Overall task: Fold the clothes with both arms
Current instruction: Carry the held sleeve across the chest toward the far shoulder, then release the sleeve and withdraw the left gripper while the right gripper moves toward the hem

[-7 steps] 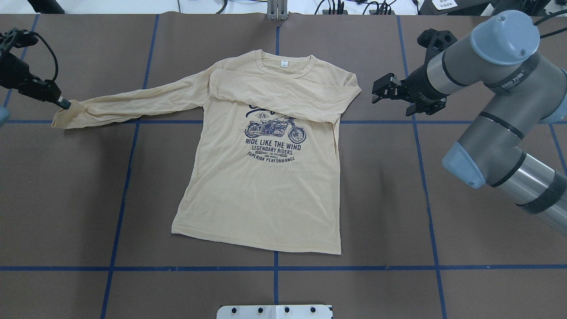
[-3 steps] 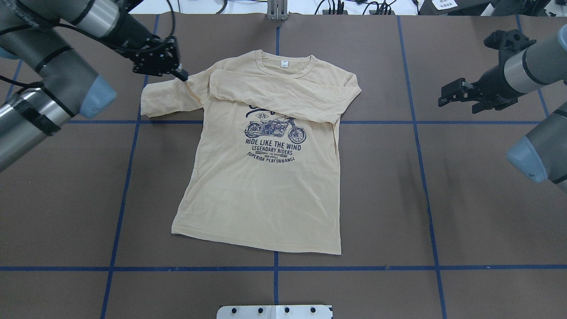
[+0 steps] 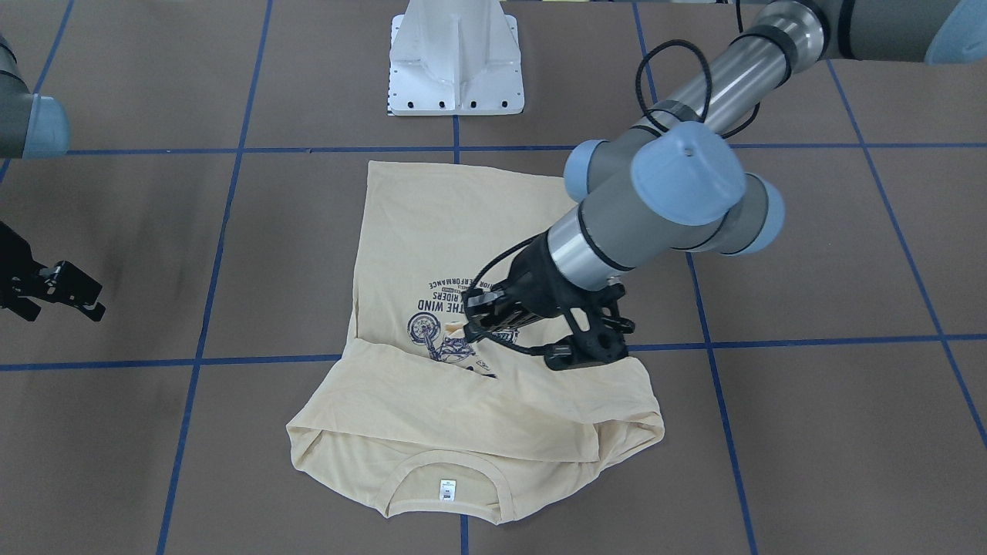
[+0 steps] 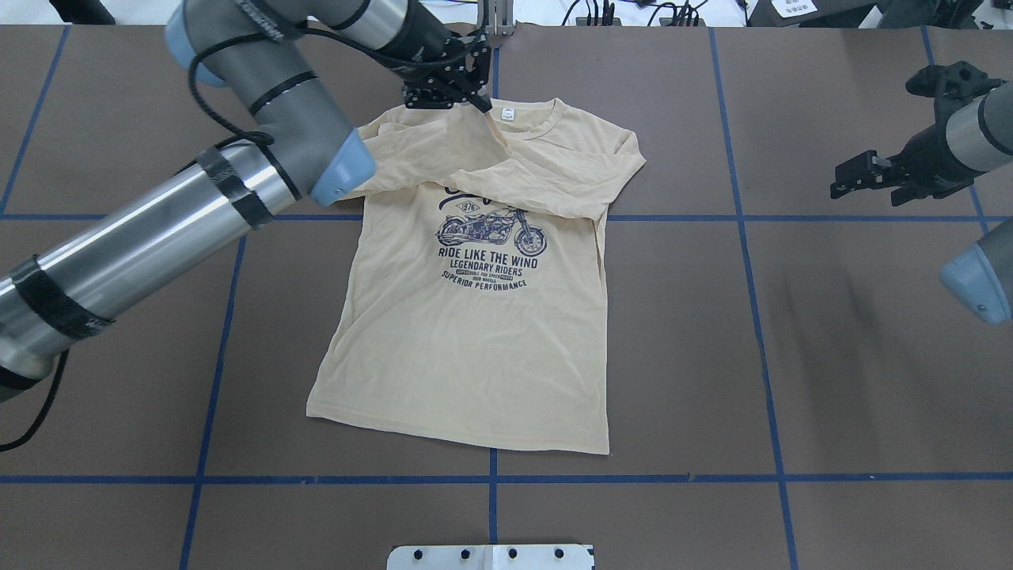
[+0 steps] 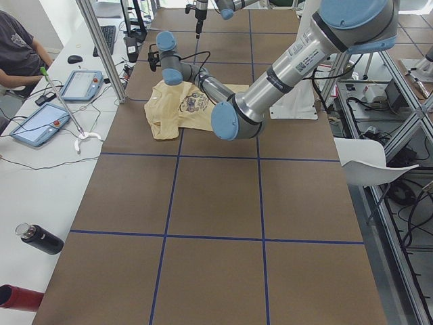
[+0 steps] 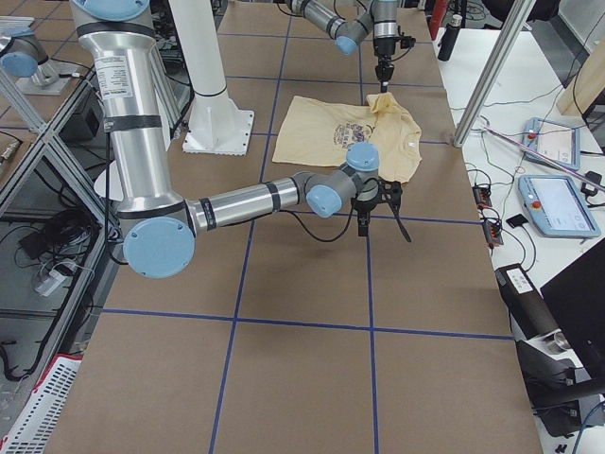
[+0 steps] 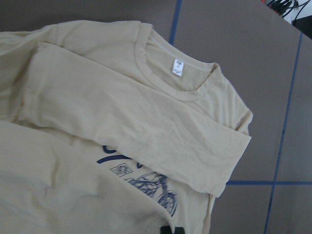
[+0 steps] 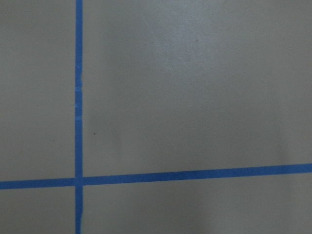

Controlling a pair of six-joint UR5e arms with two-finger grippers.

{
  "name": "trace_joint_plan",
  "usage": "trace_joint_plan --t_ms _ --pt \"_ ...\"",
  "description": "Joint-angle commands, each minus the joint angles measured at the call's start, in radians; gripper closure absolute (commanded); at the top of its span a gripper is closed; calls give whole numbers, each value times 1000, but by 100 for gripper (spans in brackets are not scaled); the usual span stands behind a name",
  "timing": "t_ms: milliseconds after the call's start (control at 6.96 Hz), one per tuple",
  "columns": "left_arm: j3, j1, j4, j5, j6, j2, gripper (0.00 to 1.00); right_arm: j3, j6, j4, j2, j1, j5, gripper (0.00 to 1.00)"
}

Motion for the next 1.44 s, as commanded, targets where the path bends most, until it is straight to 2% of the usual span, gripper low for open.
trace_joint_plan --t_ms 0,287,431,575,718,862,1006,1149,1293 --pt "150 85 -130 167 -102 -100 100 -47 -10 45 -3 3 -1 0" --pt "207 130 -141 252 -146 -154 100 -134 -1 155 12 2 0 0" --pt "268 162 -194 306 -148 -171 85 -134 10 155 22 2 2 0" --pt "287 168 -237 320 -198 -171 40 -136 39 154 29 0 11 0" --pt "284 168 -244 320 -219 -185 13 -128 118 155 43 -4 52 0" --pt "266 164 -244 308 -236 -188 13 -107 280 168 69 -32 93 0" --pt "205 156 -239 267 -223 -153 13 -29 480 180 74 -146 53 0" --pt "37 139 -235 177 -208 -13 13 61 664 180 87 -261 -78 0" --pt "-168 115 -227 118 -168 186 14 149 812 169 89 -393 -221 1"
